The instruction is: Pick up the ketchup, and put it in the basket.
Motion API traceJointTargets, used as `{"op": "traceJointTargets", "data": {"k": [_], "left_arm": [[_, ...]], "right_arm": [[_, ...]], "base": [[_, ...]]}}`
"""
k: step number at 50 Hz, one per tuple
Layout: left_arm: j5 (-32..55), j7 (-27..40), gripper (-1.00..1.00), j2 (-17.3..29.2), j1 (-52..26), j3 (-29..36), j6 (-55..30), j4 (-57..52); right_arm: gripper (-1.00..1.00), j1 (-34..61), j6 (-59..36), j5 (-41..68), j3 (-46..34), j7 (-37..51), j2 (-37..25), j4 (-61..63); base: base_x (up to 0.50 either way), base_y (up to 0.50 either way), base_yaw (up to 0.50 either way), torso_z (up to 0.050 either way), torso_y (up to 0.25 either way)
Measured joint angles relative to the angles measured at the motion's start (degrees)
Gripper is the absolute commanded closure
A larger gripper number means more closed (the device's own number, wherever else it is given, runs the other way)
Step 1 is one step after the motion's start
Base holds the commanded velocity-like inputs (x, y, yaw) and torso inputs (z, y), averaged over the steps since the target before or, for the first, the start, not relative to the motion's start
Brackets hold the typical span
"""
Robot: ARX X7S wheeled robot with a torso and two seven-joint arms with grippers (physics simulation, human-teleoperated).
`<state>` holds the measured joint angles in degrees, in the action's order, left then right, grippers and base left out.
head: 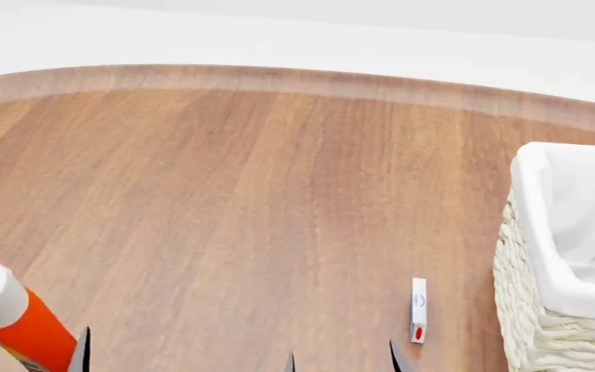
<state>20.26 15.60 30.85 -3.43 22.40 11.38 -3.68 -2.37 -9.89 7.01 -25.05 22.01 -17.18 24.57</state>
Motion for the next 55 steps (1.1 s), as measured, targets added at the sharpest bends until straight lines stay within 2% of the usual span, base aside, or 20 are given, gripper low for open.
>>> {"op": "traceJointTargets", "data": {"k": [10, 23, 39, 55], "left_arm": [[1.01, -4.09, 1.0, -0.55, -9.55, 3.08, -7.37, -2.1], [4.38, -14.51, 1.0, -2.66, -21.95, 6.81, -12.54, 2.56], [9.49, -27.59, 1.0, -8.7, -37.11, 9.53, -17.55, 18.16], [10.18, -37.96, 1.0, -13.74, -47.72, 12.73, -19.76, 31.88]], "right_arm": [[-1.0, 0.08, 0.17, 0.26, -0.04, 0.08, -0.21, -0.06], [-1.0, 0.2, 0.37, 0.61, -0.15, 0.16, -0.43, -0.21], [-1.0, 0.35, 0.52, 0.67, -0.56, 0.34, -0.59, -0.58], [-1.0, 0.57, 0.62, 0.68, -1.03, 0.5, -0.69, -1.1]], "base": [[0.0, 0.0, 0.0, 0.0, 0.0], [0.0, 0.0, 0.0, 0.0, 0.001], [0.0, 0.0, 0.0, 0.0, 0.001], [0.0, 0.0, 0.0, 0.0, 0.0]]}}
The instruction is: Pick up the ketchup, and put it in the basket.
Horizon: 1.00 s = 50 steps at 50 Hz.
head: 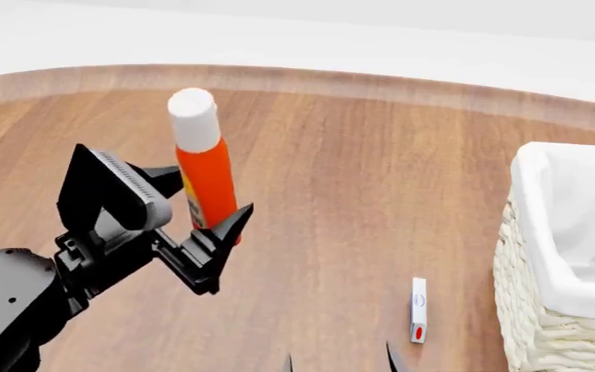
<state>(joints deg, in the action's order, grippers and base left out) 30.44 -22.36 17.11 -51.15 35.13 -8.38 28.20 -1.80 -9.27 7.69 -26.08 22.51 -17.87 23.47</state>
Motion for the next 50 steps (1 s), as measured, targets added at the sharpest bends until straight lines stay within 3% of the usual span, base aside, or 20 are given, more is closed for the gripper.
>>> {"op": "traceJointTargets", "data": {"k": [14, 29, 50], "left_arm": [[1.69, -14.22, 1.0, -3.89, -7.98, 2.66, -0.63, 13.51], [1.7, -28.91, 1.0, -10.12, -16.7, 4.53, 3.97, 33.67], [-0.52, -35.38, 1.0, -13.44, -21.2, 7.88, 6.93, 42.05]], "right_arm": [[-1.0, 0.53, 0.18, 0.07, -0.46, -0.01, 0.1, -1.31], [-1.0, 1.28, 0.1, 0.21, -0.92, -0.06, 0.2, -2.42], [-1.0, 1.82, -1.97, 0.75, -1.31, 0.47, 0.1, -1.3]], "base": [[0.0, 0.0, 0.0, 0.0, 0.001], [0.0, 0.0, 0.0, 0.0, 0.0], [0.0, 0.0, 0.0, 0.0, 0.0]]}}
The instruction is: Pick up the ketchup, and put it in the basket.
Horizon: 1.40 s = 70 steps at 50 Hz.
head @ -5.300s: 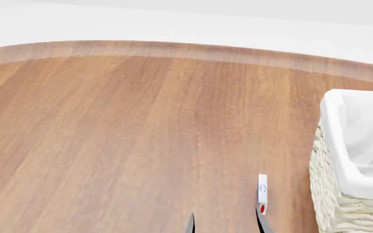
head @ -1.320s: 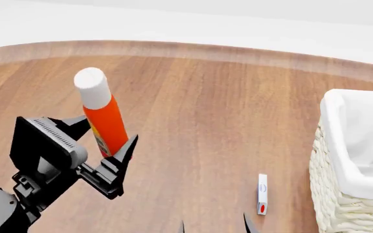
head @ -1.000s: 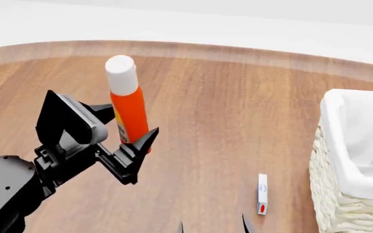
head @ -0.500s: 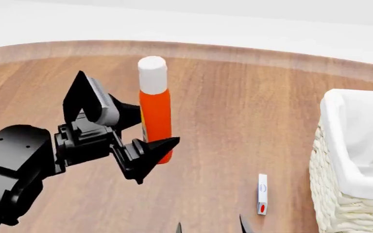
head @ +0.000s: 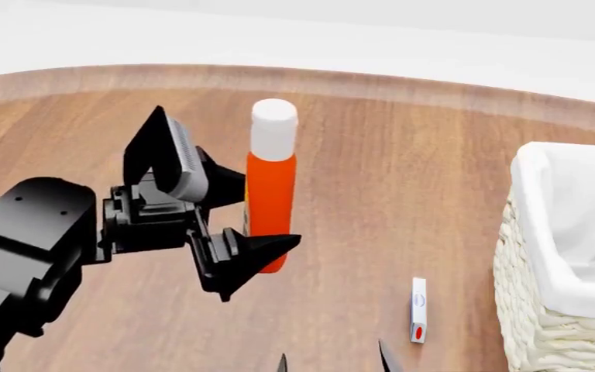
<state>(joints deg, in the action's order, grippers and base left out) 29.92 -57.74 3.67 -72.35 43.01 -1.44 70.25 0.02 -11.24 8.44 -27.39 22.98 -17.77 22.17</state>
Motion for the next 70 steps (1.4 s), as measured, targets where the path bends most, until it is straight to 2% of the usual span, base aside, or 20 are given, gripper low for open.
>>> {"op": "traceJointTargets", "data": {"k": [8, 17, 21, 26, 34, 42, 56, 70], "left_arm": [[-1.18, -0.69, 1.0, -1.08, -0.97, -0.38, 1.01, 2.89], [-3.81, -1.07, 1.0, -1.72, -1.05, -2.12, 1.45, 4.32], [-5.19, -1.25, 1.0, -1.9, -0.95, -3.15, 1.51, 4.65], [-6.93, -1.56, 1.0, -2.09, -0.75, -4.59, 1.59, 4.75], [-9.52, -2.25, 1.0, -2.45, -0.21, -6.69, 1.87, 4.75], [-11.69, -2.88, 1.0, -2.61, 0.43, -8.48, 2.08, 4.75], [-14.63, -3.94, 1.0, -2.68, 1.29, -10.86, 2.46, 4.75], [-17.4, -4.17, 1.0, -2.75, 2.45, -12.36, 3.05, 4.75]], "right_arm": [[-1.0, 0.64, -8.41, 1.48, 0.42, 1.47, -0.49, 8.32], [-1.0, 3.5, -21.96, 7.08, 2.19, 2.33, -1.22, 22.63], [-1.0, 7.38, -27.58, 13.12, 2.69, 5.63, -2.7, 27.64], [-1.0, 15.13, -30.57, 25.2, 1.36, 14.11, -6.91, 31.63], [-1.0, 26.44, -31.77, 39.61, -0.84, 23.81, -12.01, 34.5], [-1.0, 33.59, -31.66, 47.54, -1.31, 26.63, -14.19, 33.87], [-1.0, 36.64, -25.27, 54.21, 1.46, 21.13, -14.44, 26.95], [-1.0, 37.5, -20.9, 55.28, 3.06, 15.41, -13.38, 19.7]], "base": [[0.0, 0.0, 0.0, 0.0, 0.001], [0.0, 0.0, 0.0, 0.0, 0.0], [0.0, 0.0, 0.0, 0.0, 0.0], [0.0, 0.0, 0.0, 0.0, 0.0], [0.0, 0.0, 0.0, 0.0, 0.001], [0.0, 0.0, 0.0, 0.0, 0.0], [0.0, 0.0, 0.0, 0.0, 0.0], [0.0, 0.0, 0.0, 0.0, 0.001]]}}
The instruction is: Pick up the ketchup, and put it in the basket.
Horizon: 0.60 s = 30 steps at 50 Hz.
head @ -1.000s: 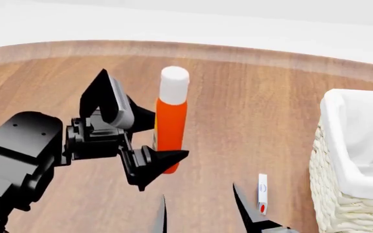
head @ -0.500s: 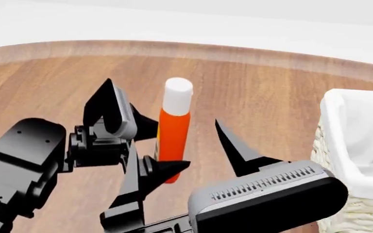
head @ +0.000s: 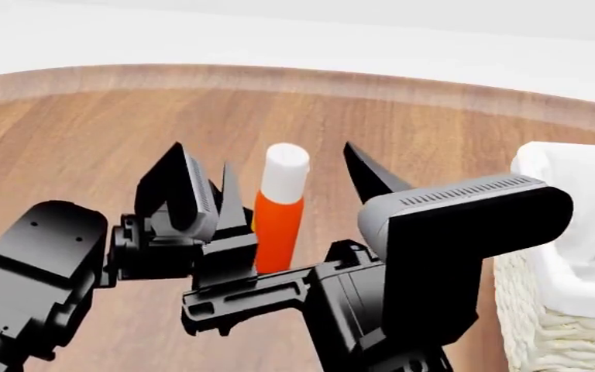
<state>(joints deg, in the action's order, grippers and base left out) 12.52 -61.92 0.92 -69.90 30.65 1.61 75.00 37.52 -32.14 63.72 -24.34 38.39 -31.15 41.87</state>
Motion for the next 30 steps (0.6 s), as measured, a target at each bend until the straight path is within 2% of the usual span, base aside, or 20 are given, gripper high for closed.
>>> {"op": "traceJointTargets", "data": {"k": [30], "left_arm": [[-2.44, -0.48, 1.0, -0.32, 0.64, -2.05, 0.07, 0.0]], "right_arm": [[-1.0, 1.0, 4.35, -2.05, -0.84, -10.35, 3.54, -15.78]], "base": [[0.0, 0.0, 0.0, 0.001, 0.0]]}}
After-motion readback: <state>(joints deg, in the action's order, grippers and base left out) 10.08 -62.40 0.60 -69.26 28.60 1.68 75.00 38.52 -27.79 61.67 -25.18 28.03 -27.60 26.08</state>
